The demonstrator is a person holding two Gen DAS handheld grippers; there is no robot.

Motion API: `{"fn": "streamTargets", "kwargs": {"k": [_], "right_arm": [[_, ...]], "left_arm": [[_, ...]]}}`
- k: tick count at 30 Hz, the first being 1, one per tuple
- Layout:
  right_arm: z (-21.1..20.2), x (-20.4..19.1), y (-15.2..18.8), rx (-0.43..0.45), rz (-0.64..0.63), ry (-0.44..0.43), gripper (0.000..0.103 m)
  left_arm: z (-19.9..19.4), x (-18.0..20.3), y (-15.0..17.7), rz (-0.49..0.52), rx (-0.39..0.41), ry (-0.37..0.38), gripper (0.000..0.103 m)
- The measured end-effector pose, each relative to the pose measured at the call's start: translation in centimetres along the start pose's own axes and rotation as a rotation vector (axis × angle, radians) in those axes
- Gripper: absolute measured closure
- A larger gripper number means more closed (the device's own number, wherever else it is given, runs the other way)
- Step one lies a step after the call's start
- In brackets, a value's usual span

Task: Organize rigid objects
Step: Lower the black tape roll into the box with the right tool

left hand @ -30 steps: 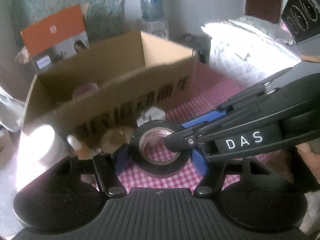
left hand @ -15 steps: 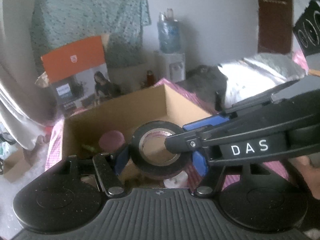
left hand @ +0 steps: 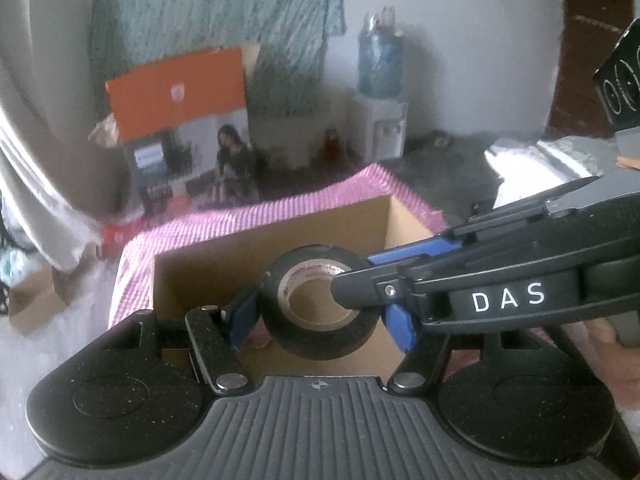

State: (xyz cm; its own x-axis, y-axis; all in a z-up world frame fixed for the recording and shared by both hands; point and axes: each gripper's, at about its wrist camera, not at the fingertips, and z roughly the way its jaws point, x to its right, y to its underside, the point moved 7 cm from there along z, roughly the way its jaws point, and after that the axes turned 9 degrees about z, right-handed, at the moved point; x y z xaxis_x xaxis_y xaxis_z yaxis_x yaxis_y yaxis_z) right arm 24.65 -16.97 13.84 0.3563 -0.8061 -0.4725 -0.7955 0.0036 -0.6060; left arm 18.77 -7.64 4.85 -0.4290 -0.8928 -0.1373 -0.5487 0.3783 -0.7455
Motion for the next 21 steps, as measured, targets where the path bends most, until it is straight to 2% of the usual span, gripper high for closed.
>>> {"fn": "streamTargets", "kwargs": {"k": [7, 12, 21], "right_arm": [[5.8, 2.5, -0.7, -0.193, 0.101, 0.003, 0.075], [9.6, 4.8, 0.3, -0.316, 0.176, 0.003, 0.075], [14.0, 8.0, 2.2, -0.495, 0.262, 0.015, 0.076]], "left_arm": [[4.7, -2.1, 1.3, -0.072, -0.199, 0.078, 0.037], [8.1, -2.7, 2.9, -0.081, -0.344, 0.125, 0.037], [13.0, -2.8, 5.4, -0.095, -0.537, 0.188, 0.037]]}}
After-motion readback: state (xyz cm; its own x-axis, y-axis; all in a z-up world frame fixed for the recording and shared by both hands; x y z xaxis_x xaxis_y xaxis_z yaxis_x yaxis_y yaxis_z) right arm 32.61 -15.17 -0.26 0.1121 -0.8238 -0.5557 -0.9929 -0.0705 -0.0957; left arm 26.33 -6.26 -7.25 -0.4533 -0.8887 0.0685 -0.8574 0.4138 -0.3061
